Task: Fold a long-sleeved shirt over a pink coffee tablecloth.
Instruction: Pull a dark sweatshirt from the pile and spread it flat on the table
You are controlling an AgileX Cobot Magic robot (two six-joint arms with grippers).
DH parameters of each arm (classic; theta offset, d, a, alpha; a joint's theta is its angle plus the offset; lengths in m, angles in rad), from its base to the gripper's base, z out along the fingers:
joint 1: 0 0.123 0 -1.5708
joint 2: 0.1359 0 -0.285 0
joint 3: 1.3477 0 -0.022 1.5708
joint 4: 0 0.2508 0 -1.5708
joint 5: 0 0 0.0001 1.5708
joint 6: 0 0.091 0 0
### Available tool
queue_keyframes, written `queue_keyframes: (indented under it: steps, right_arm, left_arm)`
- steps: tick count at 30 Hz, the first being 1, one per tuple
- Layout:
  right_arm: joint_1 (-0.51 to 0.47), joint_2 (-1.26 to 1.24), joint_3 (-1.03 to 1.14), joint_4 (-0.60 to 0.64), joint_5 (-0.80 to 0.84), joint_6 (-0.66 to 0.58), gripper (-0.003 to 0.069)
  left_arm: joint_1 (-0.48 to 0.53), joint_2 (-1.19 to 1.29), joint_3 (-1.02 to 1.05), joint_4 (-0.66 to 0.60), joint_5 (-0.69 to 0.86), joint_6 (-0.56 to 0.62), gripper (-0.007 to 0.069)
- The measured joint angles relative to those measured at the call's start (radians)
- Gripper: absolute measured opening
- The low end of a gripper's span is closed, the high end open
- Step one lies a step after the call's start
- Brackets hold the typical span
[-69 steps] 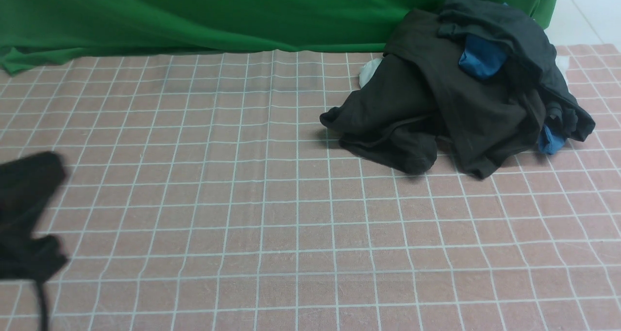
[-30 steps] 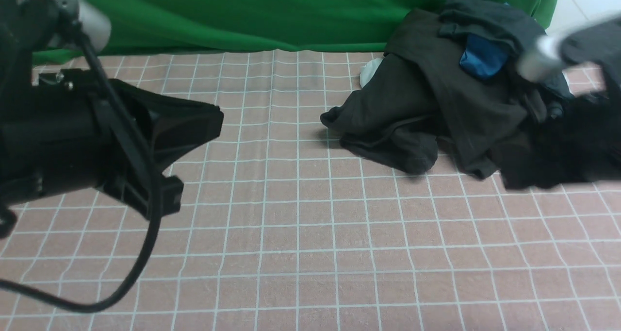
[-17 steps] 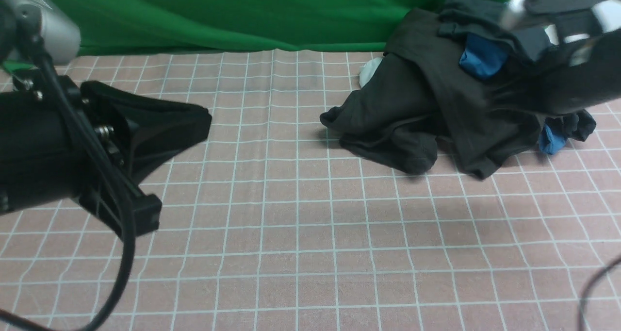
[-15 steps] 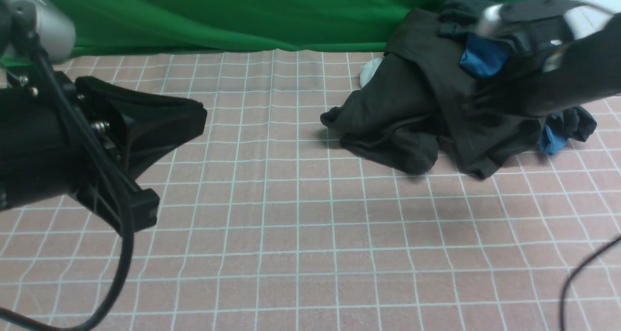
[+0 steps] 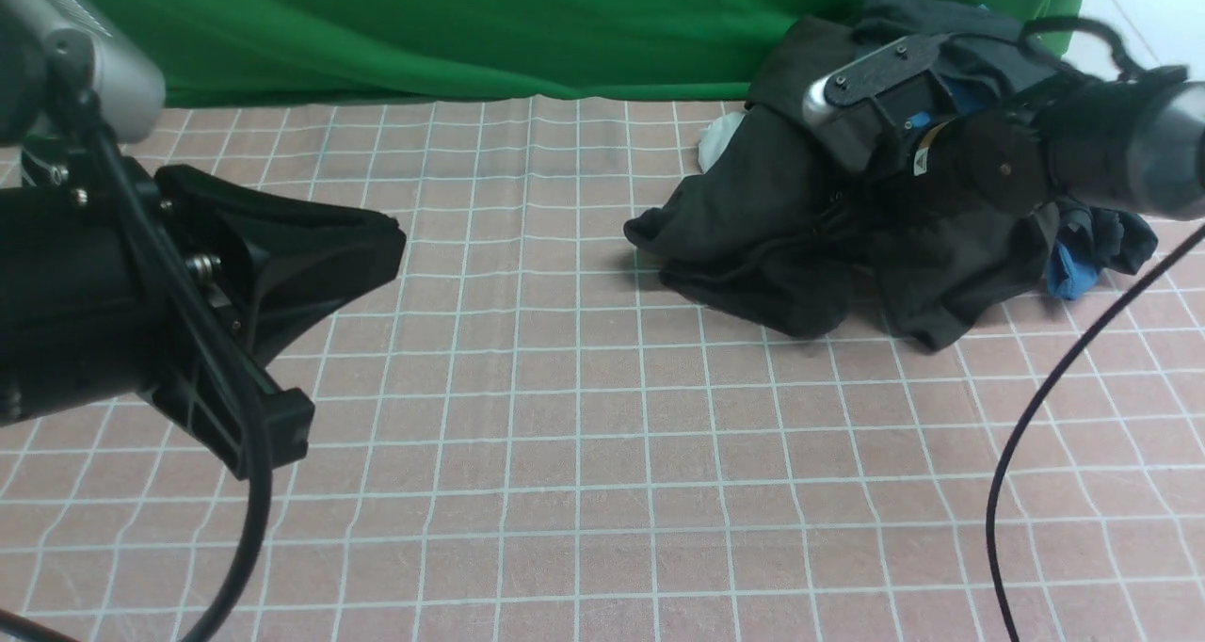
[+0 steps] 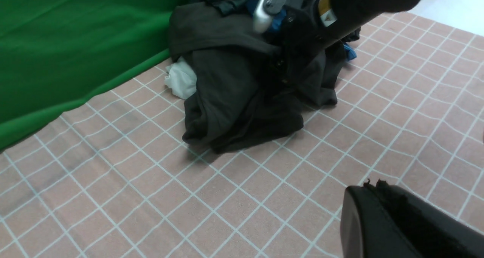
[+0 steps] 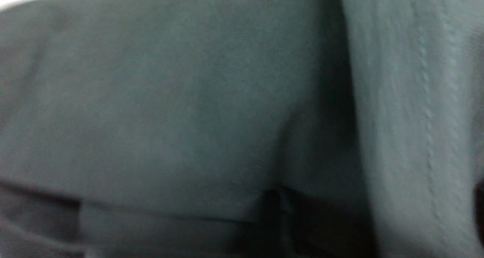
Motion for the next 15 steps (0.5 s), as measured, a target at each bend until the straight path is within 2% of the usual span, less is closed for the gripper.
queue_keyframes:
  steps: [1, 2, 4, 5, 9, 15]
  right_arm:
    - [-0.009, 0.008, -0.007, -0.004, 0.001, 0.000, 0.0440]
    - [-0.014, 0.009, -0.009, -0.005, 0.004, 0.000, 0.0383]
    - [-0.024, 0.005, -0.013, -0.006, 0.020, -0.001, 0.0185]
    - [-0.026, -0.003, -0.014, -0.006, 0.031, -0.007, 0.0133]
    - [-0.032, -0.095, -0.013, -0.007, 0.085, -0.044, 0.0124]
    - [-0.037, -0.348, -0.052, -0.009, 0.114, -0.036, 0.0124]
  left_arm:
    - [0.000, 0.000, 0.000, 0.004, 0.003, 0.013, 0.0020]
    - [0.000, 0.000, 0.000, 0.005, 0.005, 0.022, 0.0020]
    - [0.000, 0.000, 0.000, 0.007, 0.010, 0.030, 0.0020]
    - [0.000, 0.000, 0.000, 0.007, 0.013, 0.033, 0.0020]
    - [0.000, 0.000, 0.000, 0.007, 0.021, 0.038, 0.0020]
    - [0.000, 0.000, 0.000, 0.009, 0.011, 0.041, 0.0020]
